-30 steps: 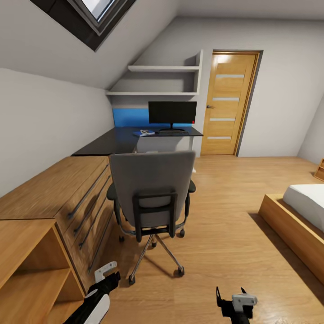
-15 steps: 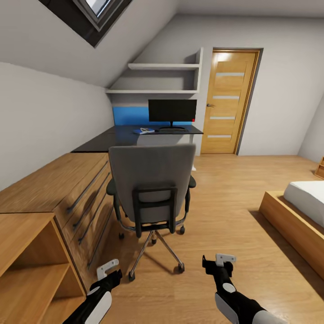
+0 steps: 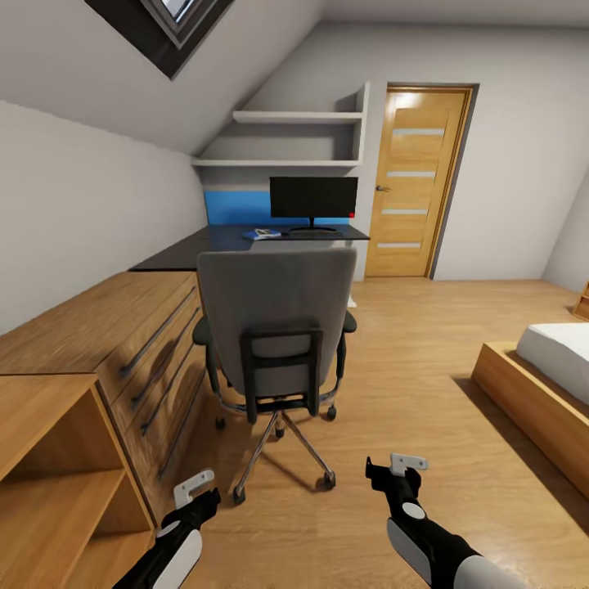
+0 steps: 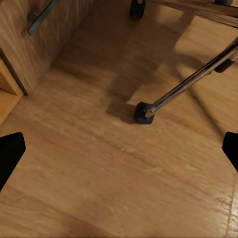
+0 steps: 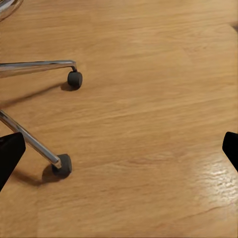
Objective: In the bedroom, organize the workspace by keeping the computer under the desk, ensuring the monitor is on the desk, placing the keyboard on the desk next to the monitor, placing the mouse on the desk next to the keyboard, moving the folder from the swivel chair onto the desk next to the mouse, stacking the notebook on top of the folder with the pen on top of the notebook, and positioning the swivel chair next to the desk.
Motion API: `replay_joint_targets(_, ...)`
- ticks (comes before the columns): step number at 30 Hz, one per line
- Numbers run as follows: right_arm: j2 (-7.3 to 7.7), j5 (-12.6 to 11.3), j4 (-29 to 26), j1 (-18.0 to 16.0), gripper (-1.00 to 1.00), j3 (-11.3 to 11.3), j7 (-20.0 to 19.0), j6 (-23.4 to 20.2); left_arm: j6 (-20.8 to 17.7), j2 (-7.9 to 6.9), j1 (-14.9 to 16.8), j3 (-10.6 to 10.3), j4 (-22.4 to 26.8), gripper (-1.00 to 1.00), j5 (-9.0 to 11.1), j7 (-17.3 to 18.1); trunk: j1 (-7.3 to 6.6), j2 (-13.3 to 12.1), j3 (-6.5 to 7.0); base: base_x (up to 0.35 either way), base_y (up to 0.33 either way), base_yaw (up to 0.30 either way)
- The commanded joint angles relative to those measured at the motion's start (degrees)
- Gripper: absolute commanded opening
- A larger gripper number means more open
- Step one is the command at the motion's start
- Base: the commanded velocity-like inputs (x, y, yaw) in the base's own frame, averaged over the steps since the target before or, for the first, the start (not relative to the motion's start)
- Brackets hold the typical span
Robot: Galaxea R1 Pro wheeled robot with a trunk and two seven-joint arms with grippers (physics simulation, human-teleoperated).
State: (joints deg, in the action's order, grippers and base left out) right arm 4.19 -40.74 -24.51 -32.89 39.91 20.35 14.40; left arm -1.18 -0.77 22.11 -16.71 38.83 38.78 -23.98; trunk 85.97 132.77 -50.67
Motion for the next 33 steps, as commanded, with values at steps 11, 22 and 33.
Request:
replay_joint_targets(11, -0.31, -0.05, -0.15, 0.01, 1.00, 0.77, -0.61, 0.33, 0.09, -0.18, 0.04, -0.59, -1.14, 1.00, -0.99, -0.58, 0.21, 0.44, -0.24, 0.000, 0.000, 0.000)
replay_joint_targets(22, -1.35, 0.52, -0.15, 0.07, 1.00, 0.80, -0.74, 0.56, 4.95, -0.08, 0.04, -0.60, -4.35, 1.00, -5.92, -0.42, 0.21, 0.44, -0.24, 0.000, 0.000, 0.000)
replay_joint_targets(33, -2.13, 2.89, -0.02, 0.19, 1.00, 0.81, -0.59, 3.45, 6.08, 0.08, 0.04, -0.60, -6.68, 1.00, -6.34, -0.37, 0.21, 0.44, -0.24, 0.000, 0.000, 0.000)
